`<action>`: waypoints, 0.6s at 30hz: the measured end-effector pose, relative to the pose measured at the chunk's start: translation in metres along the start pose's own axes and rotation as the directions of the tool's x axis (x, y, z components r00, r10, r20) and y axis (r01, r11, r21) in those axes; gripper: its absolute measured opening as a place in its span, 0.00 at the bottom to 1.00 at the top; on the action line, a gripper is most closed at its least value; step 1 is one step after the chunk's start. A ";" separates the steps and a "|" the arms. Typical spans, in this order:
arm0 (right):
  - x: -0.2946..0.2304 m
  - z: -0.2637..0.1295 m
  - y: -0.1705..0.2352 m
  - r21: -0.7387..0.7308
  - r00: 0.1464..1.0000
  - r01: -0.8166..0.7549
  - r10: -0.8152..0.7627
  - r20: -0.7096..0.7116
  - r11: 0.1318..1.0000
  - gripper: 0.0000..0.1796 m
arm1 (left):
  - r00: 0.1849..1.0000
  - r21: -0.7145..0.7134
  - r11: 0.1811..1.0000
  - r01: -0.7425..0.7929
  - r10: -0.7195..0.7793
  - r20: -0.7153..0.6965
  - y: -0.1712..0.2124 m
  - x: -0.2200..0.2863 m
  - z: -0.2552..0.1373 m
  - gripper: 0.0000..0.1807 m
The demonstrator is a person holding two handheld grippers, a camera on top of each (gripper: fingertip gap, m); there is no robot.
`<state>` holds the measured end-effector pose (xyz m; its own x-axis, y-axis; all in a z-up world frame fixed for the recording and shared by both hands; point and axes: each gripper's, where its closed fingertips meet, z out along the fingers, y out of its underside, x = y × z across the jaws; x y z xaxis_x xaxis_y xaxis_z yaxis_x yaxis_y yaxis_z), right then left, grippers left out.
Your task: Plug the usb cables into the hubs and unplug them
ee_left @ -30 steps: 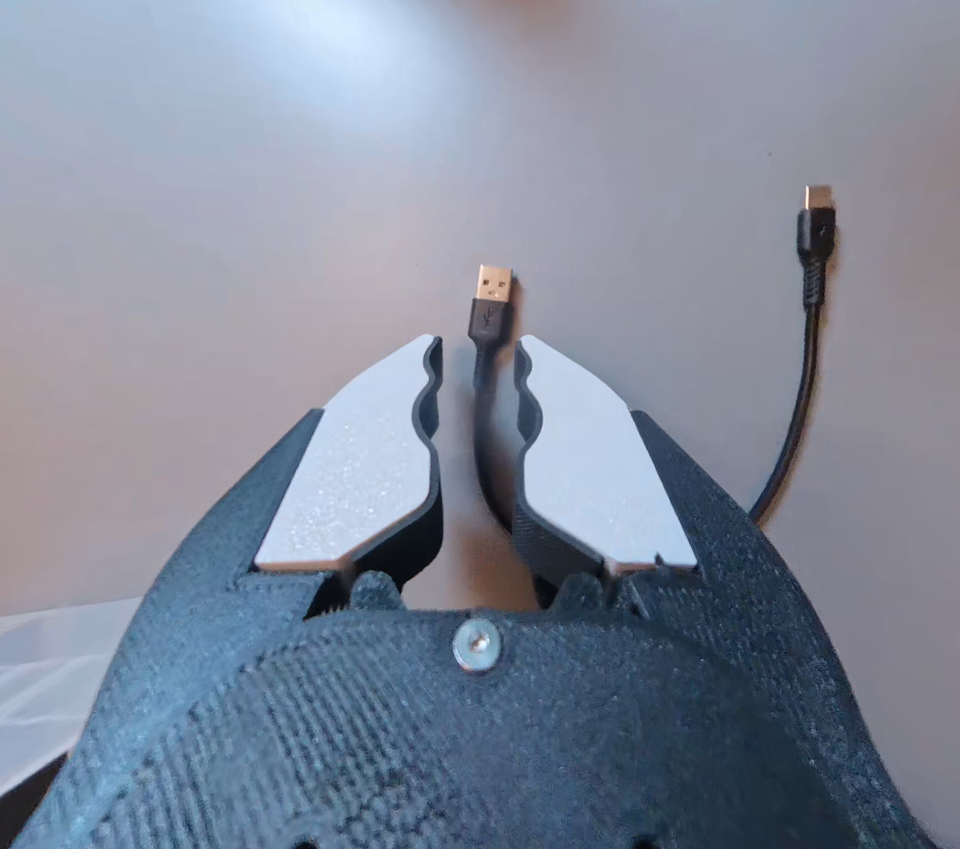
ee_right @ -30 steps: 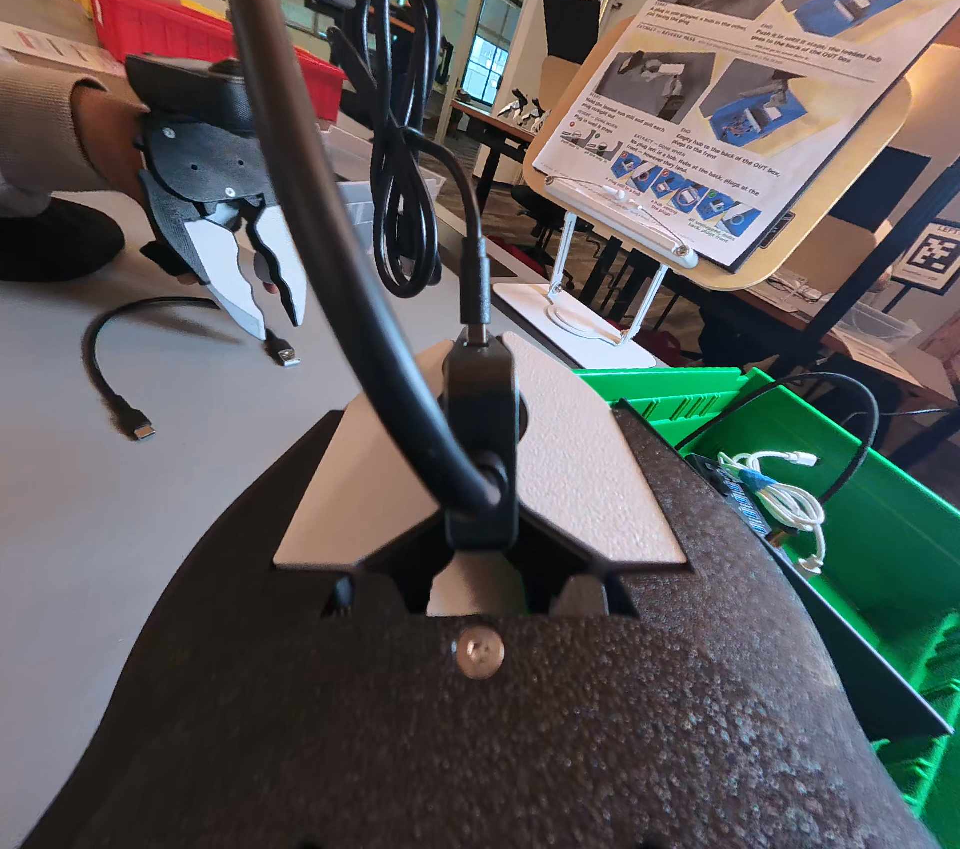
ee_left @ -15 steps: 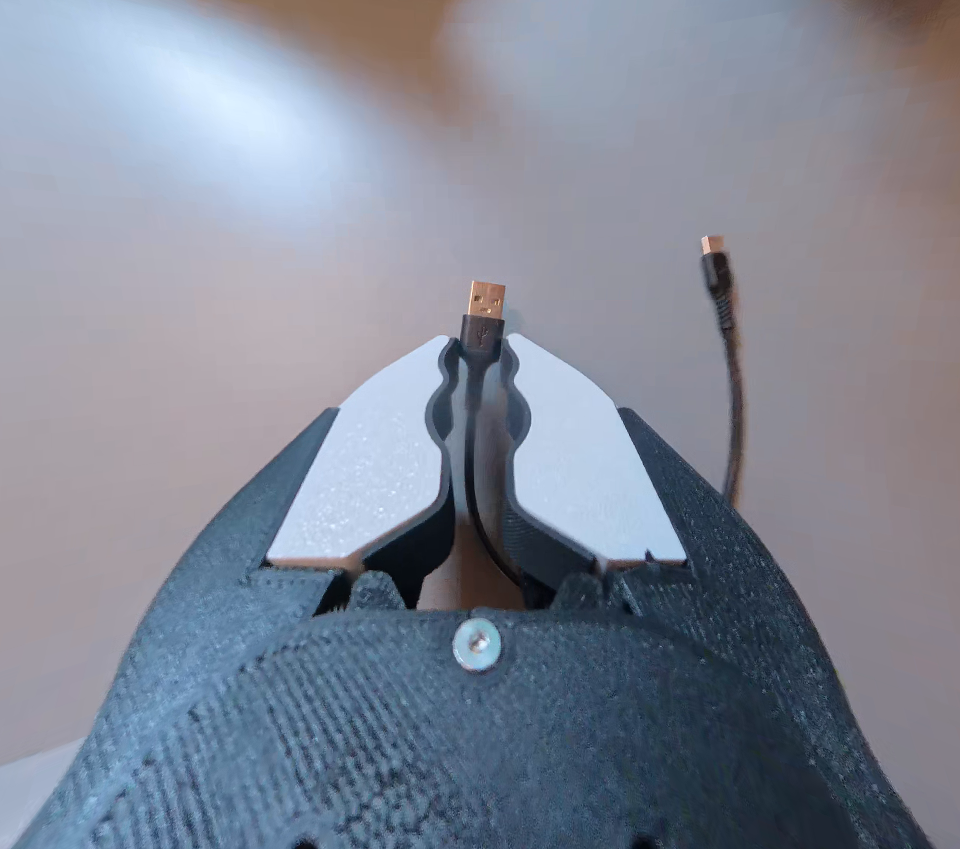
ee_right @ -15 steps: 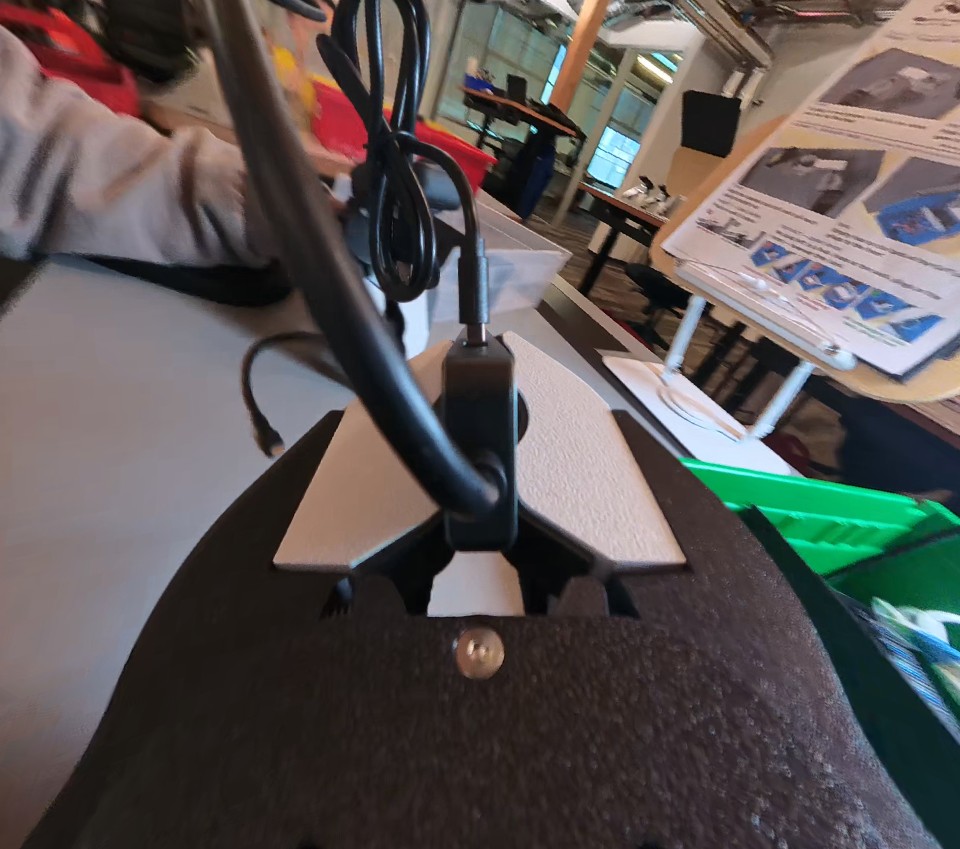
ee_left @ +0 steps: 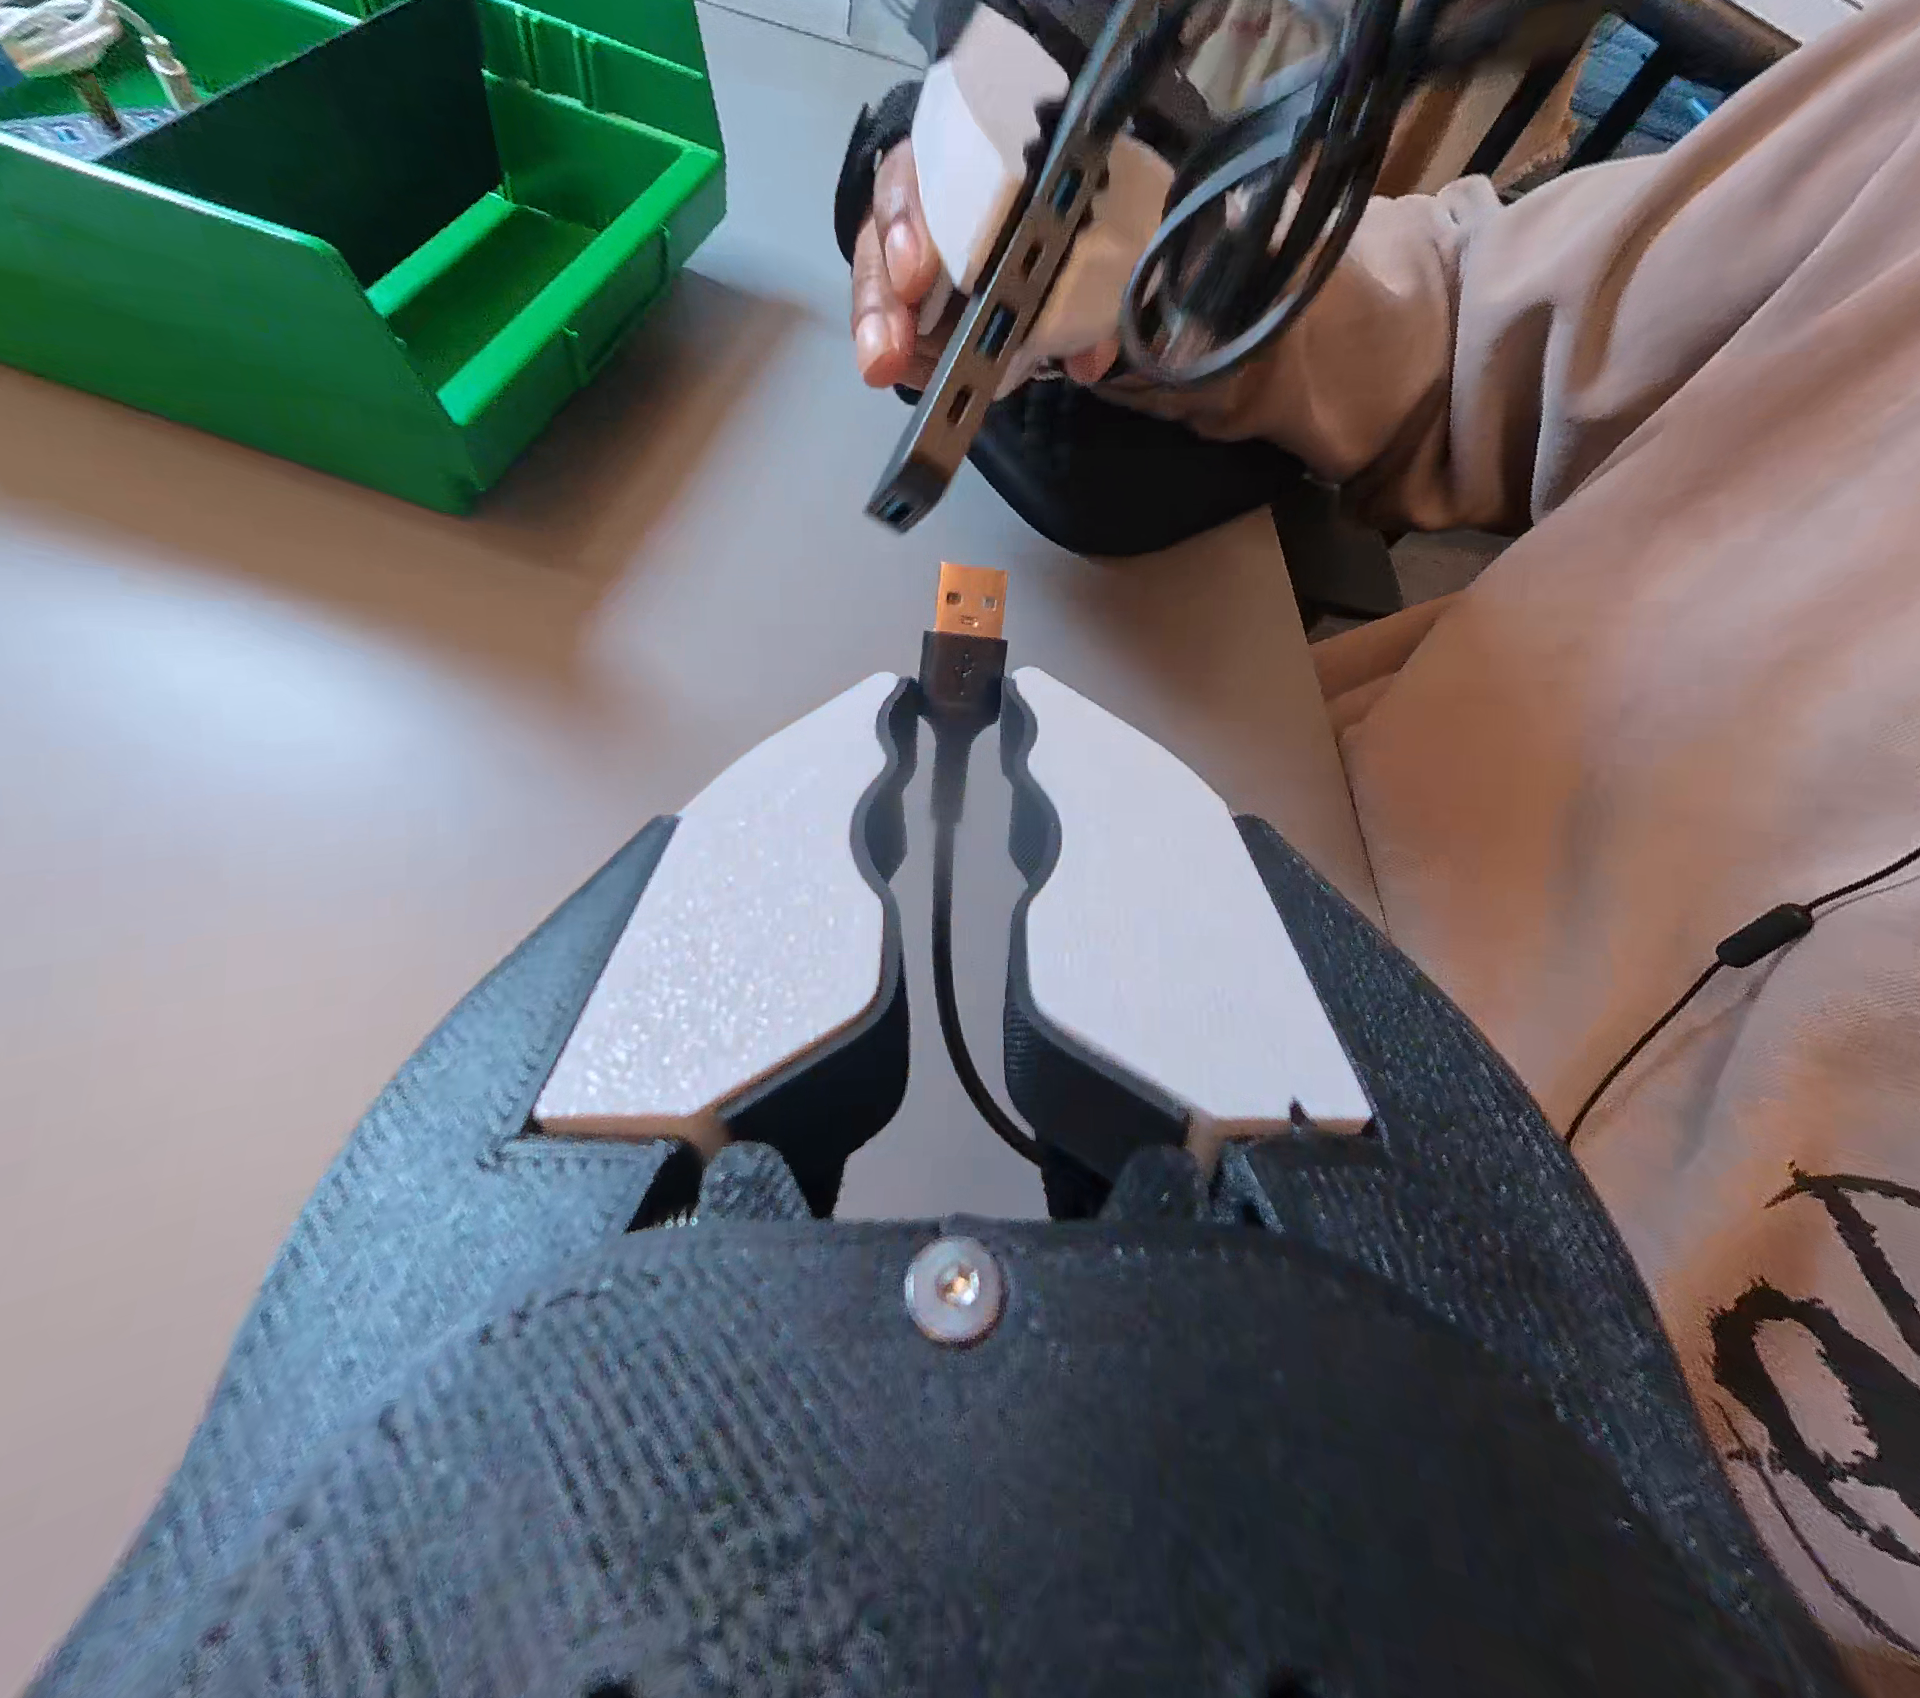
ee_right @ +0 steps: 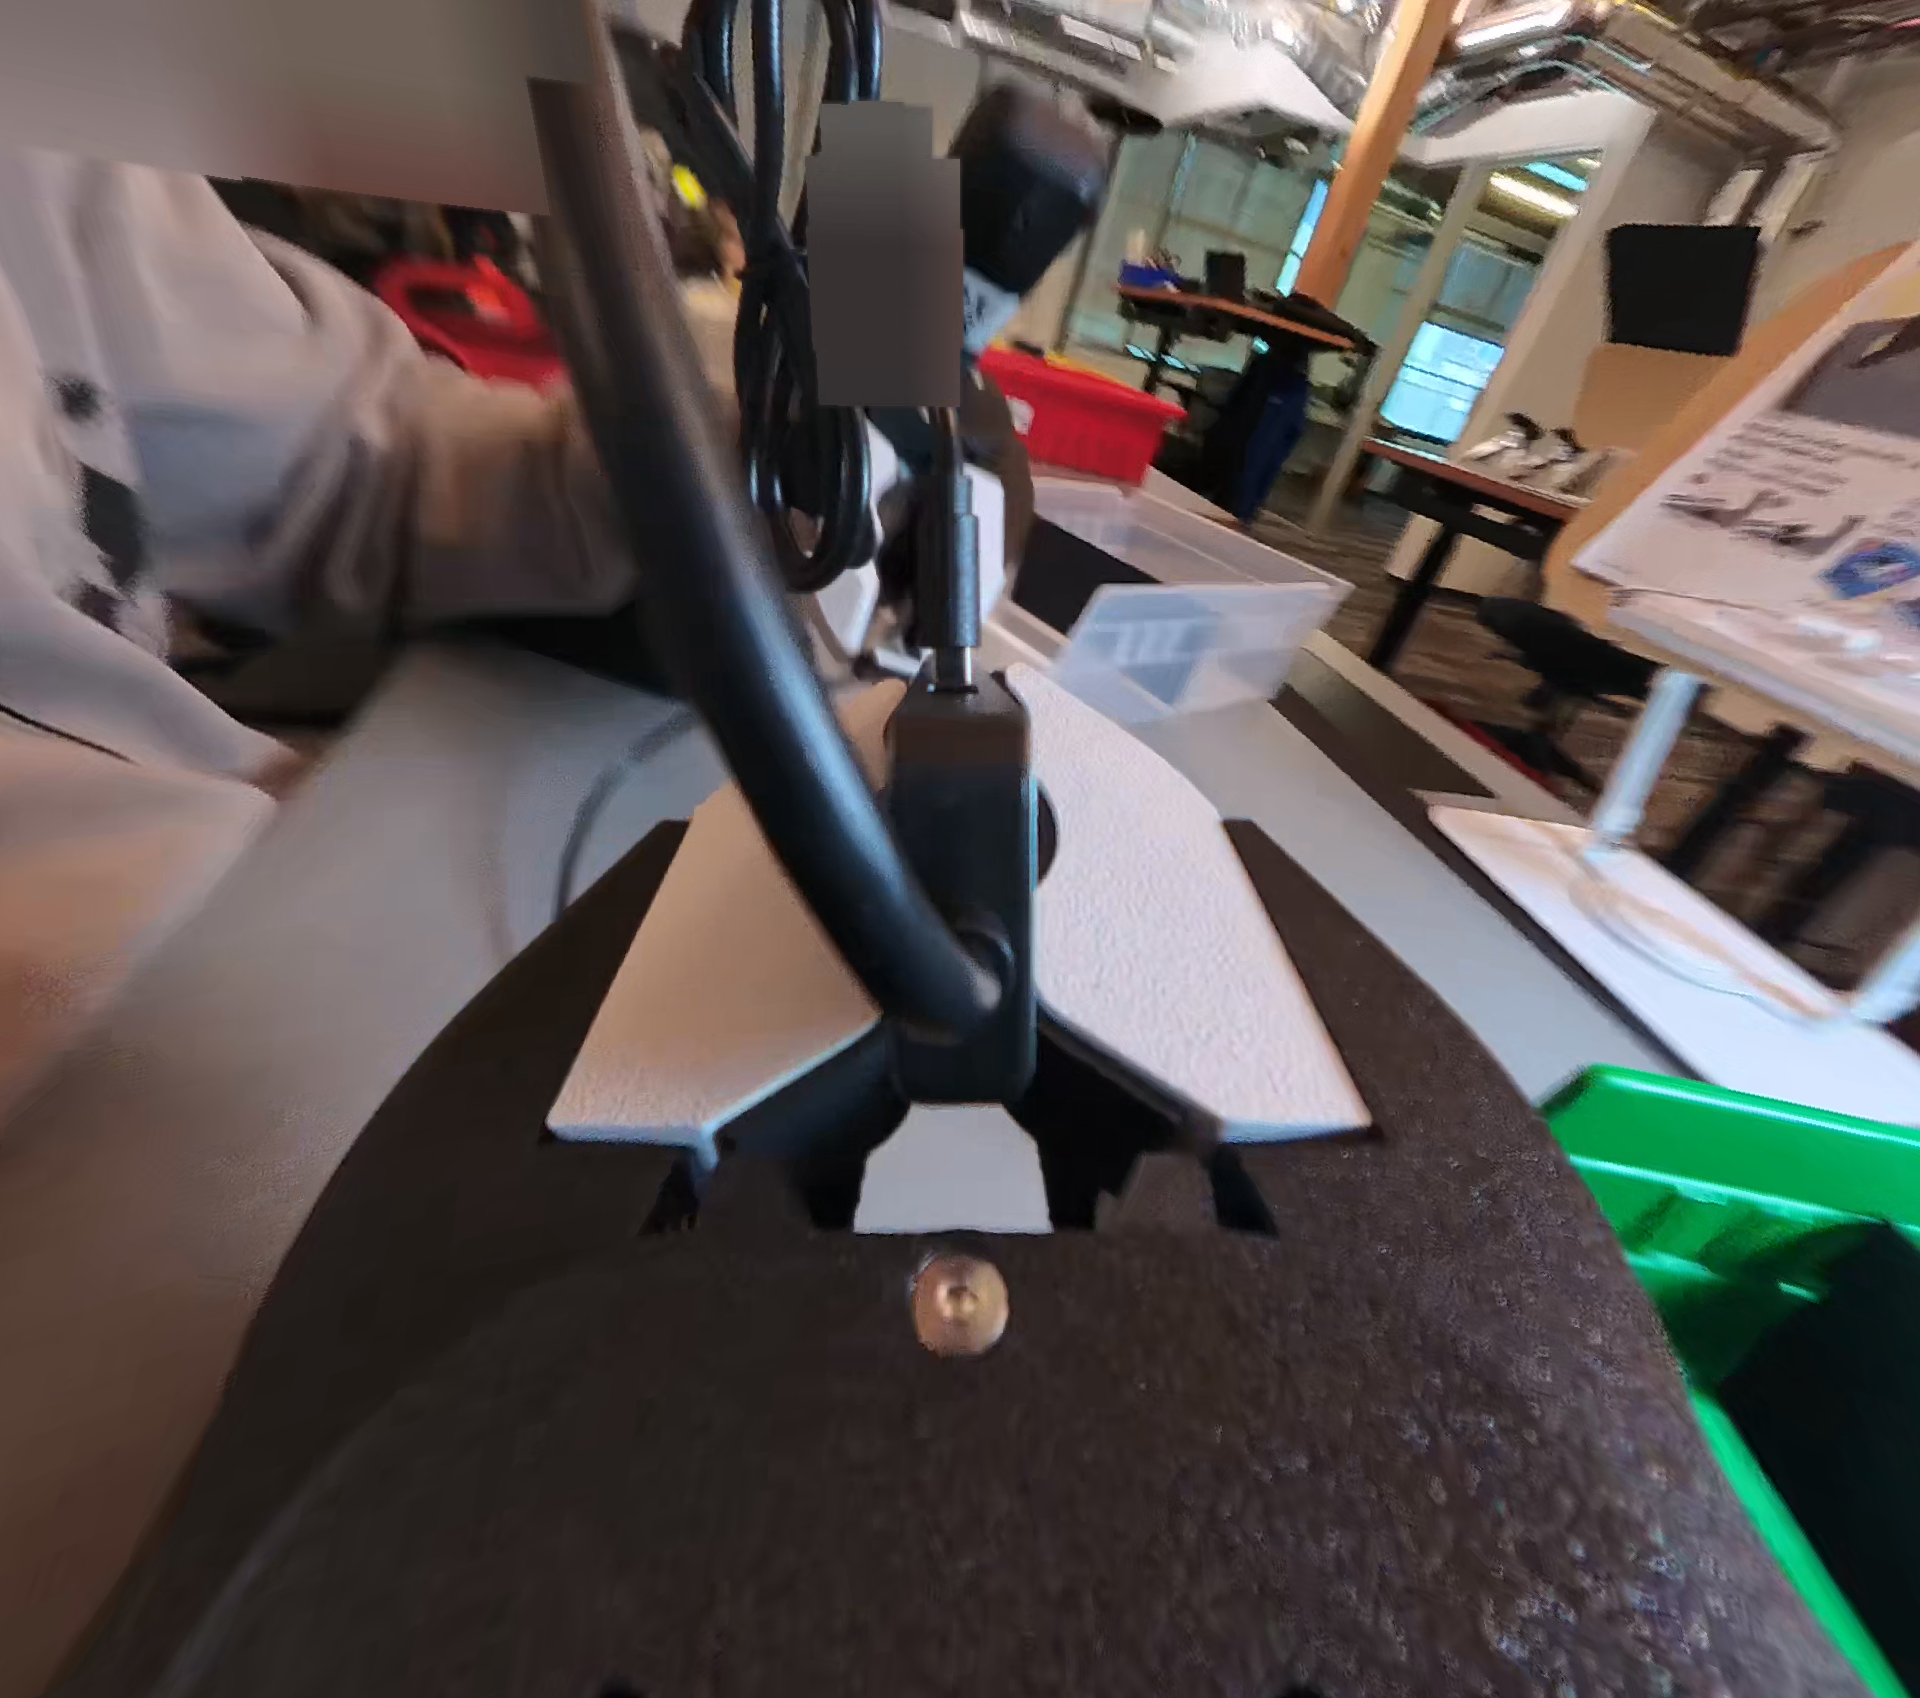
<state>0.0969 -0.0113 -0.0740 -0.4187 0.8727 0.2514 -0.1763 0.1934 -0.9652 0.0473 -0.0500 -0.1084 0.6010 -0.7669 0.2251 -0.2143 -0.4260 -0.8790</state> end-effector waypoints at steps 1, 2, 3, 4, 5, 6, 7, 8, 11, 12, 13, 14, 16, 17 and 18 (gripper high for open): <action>0.002 0.002 0.007 -0.058 0.996 0.082 -0.084 -0.033 0.995 0.06 | 1.000 0.001 1.000 0.005 -0.005 0.009 -0.002 -0.001 -0.002 0.09; 0.004 0.004 0.015 -0.128 0.982 0.172 -0.181 -0.061 0.977 0.06 | 1.000 -0.005 1.000 0.007 -0.007 0.020 -0.002 -0.003 -0.003 0.09; 0.006 0.007 0.023 -0.202 0.953 0.269 -0.291 -0.084 0.942 0.06 | 1.000 -0.017 1.000 0.009 -0.008 0.023 -0.002 -0.003 -0.002 0.09; 0.008 0.008 0.030 -0.272 0.911 0.365 -0.402 -0.092 0.891 0.06 | 1.000 -0.031 0.999 0.011 -0.010 0.018 -0.002 -0.003 0.000 0.09; 0.009 0.010 0.037 -0.335 0.863 0.444 -0.497 -0.089 0.831 0.06 | 1.000 -0.048 0.999 0.008 -0.007 0.016 -0.002 -0.002 0.003 0.09; 0.008 0.012 0.042 -0.380 0.813 0.512 -0.578 -0.076 0.770 0.06 | 1.000 -0.070 0.998 -0.003 0.004 0.021 -0.002 -0.001 0.006 0.09; 0.007 0.015 0.045 -0.413 0.766 0.564 -0.640 -0.062 0.715 0.06 | 0.999 -0.094 0.995 -0.019 0.022 0.030 -0.003 -0.001 0.007 0.09; 0.006 0.017 0.048 -0.434 0.727 0.601 -0.685 -0.051 0.671 0.06 | 0.998 -0.116 0.993 -0.033 0.038 0.042 -0.005 -0.001 0.008 0.09; 0.008 0.020 0.051 -0.481 0.630 0.669 -0.776 -0.038 0.567 0.06 | 0.993 -0.207 0.976 -0.068 0.086 0.080 -0.008 -0.003 0.012 0.09; 0.009 0.021 0.053 -0.498 0.600 0.684 -0.800 -0.033 0.533 0.06 | 0.992 -0.241 0.968 -0.074 0.097 0.084 -0.008 -0.002 0.015 0.09; 0.010 0.022 0.054 -0.505 0.583 0.693 -0.812 -0.027 0.514 0.06 | 0.990 -0.272 0.959 -0.077 0.105 0.090 -0.007 -0.002 0.019 0.09; 0.011 0.022 0.055 -0.513 0.574 0.695 -0.818 -0.027 0.504 0.06 | 0.989 -0.304 0.949 -0.078 0.113 0.097 -0.005 -0.002 0.023 0.09; 0.013 0.021 0.059 -0.538 0.540 0.707 -0.842 -0.010 0.459 0.06 | 0.987 -0.358 0.931 -0.075 0.120 0.105 0.001 -0.004 0.031 0.09; 0.014 0.021 0.060 -0.550 0.520 0.713 -0.854 -0.001 0.435 0.06 | 0.988 -0.374 0.925 -0.066 0.114 0.107 0.002 -0.006 0.034 0.09; 0.015 0.021 0.063 -0.562 0.510 0.714 -0.860 0.011 0.417 0.06 | 0.988 -0.388 0.920 -0.054 0.104 0.110 0.003 -0.007 0.036 0.09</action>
<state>0.0612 0.0044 -0.1295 -0.0719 0.2740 0.9590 0.1282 0.9561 -0.2635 0.0701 -0.0286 -0.1283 0.6561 -0.7499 0.0846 -0.5283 -0.5365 -0.6581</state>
